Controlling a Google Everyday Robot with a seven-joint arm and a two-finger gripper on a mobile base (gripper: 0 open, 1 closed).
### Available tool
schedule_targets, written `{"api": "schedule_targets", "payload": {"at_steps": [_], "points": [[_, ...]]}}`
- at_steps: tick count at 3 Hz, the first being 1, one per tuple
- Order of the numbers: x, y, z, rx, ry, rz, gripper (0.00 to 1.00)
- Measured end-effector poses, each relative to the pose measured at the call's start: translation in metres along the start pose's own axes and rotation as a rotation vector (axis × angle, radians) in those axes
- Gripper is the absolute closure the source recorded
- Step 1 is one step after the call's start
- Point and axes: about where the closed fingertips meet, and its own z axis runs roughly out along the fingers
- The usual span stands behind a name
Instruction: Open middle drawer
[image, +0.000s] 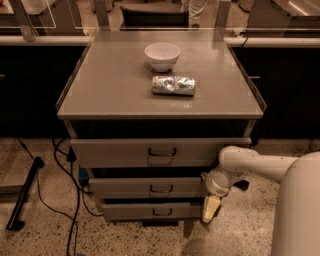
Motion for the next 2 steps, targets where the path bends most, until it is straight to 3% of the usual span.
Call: {"api": "schedule_targets", "payload": {"at_steps": [2], "points": [[0.01, 0.024, -0.001, -0.08, 0.036, 0.018, 0.0]]}}
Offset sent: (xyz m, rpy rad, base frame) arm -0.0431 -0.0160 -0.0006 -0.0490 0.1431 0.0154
